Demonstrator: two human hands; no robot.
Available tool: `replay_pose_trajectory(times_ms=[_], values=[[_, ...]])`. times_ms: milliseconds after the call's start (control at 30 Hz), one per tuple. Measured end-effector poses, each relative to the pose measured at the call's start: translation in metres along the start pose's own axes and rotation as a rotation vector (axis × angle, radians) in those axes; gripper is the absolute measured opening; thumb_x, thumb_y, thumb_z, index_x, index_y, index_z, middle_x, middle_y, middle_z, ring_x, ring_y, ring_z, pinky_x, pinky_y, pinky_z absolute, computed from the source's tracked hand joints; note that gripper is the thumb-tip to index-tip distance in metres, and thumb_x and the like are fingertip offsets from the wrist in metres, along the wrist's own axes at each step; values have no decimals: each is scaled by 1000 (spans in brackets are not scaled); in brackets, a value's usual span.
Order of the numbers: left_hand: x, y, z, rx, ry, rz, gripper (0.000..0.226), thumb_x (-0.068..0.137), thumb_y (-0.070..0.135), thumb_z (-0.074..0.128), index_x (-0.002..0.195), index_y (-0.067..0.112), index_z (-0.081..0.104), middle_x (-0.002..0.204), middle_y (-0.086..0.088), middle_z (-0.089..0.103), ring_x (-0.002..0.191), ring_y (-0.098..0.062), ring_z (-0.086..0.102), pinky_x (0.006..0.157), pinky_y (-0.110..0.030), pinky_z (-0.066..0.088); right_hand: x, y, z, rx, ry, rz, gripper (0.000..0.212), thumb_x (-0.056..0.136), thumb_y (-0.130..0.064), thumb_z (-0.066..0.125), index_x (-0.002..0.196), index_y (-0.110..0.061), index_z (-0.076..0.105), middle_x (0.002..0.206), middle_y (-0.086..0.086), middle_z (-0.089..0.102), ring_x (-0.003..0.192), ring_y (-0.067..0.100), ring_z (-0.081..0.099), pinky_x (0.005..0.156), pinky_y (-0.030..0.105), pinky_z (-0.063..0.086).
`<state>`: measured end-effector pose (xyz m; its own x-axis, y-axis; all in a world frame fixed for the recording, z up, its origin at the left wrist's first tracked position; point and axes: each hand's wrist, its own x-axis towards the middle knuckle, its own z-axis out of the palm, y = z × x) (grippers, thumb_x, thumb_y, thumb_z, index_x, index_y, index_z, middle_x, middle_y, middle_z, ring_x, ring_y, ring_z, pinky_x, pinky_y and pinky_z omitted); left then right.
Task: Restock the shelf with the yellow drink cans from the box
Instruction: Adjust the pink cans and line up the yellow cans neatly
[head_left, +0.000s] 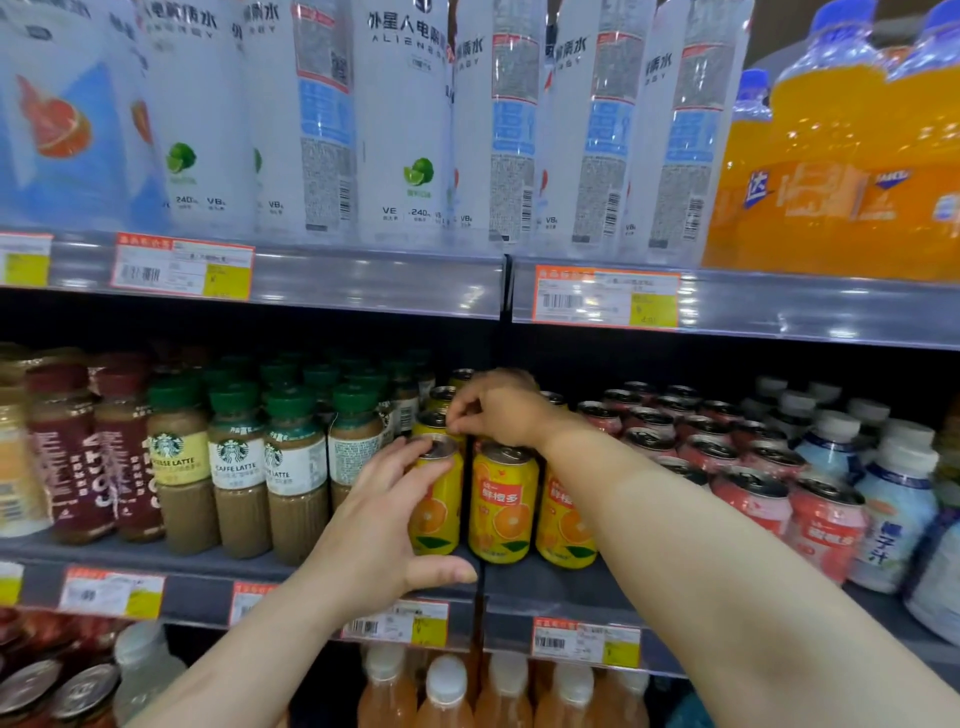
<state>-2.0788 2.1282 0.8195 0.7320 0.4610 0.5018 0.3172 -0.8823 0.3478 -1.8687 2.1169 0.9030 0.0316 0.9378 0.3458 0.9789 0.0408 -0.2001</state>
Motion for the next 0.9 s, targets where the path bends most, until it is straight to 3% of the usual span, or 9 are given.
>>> replay_pose_trajectory(times_ms=[167,267,367,467,567,667,800,900], values=[[0,-1,1,8,13,10,111,53,87,56,147,35,27,156,14,14,139,0,0,114,-31,13,-21,-3,-10,75,72,24,21,86,-36,68,105,-29,72,111,-10,63,107,8,52,103,37,38],[0,-2,2,7,36,25,111,53,89,54,147,34,29,153,15,17,137,1,2,112,-29,12,-36,-5,-14,98,84,37,24,87,-41,65,108,-32,70,108,-13,57,110,12,51,96,31,36],[1,-1,4,1,81,37,111,53,91,50,146,33,32,150,16,20,138,-1,3,112,-30,12,-51,-3,-20,128,89,84,26,84,-50,64,108,-41,66,112,-13,58,111,14,51,98,40,43],[3,2,6,15,106,37,110,54,91,48,146,33,32,154,11,22,143,-7,2,113,-32,9,-83,-1,-29,104,117,157,42,81,-58,62,121,-44,58,124,-11,56,120,14,48,101,44,43],[3,4,13,93,114,62,105,60,91,43,147,36,27,156,6,23,146,-17,5,114,-39,6,-127,-9,-22,-45,88,249,62,82,-65,54,139,-45,38,146,-9,41,136,18,34,112,47,29],[7,9,23,245,115,115,97,66,91,36,146,38,24,154,0,30,145,-25,13,118,-48,6,-149,-26,1,-144,88,291,68,86,-64,49,146,-43,24,152,-10,29,141,16,22,117,43,13],[22,29,26,355,179,169,86,71,80,44,142,32,39,146,-2,45,139,-30,30,112,-56,10,-151,-21,6,-271,272,447,67,87,-59,50,146,-37,27,148,-6,37,140,19,27,117,45,5],[32,33,27,401,200,207,77,68,72,54,133,31,50,132,3,59,131,-30,45,111,-60,9,-154,-13,-2,-381,245,548,60,88,-60,48,142,-39,34,146,-5,42,139,20,29,116,51,-3]])
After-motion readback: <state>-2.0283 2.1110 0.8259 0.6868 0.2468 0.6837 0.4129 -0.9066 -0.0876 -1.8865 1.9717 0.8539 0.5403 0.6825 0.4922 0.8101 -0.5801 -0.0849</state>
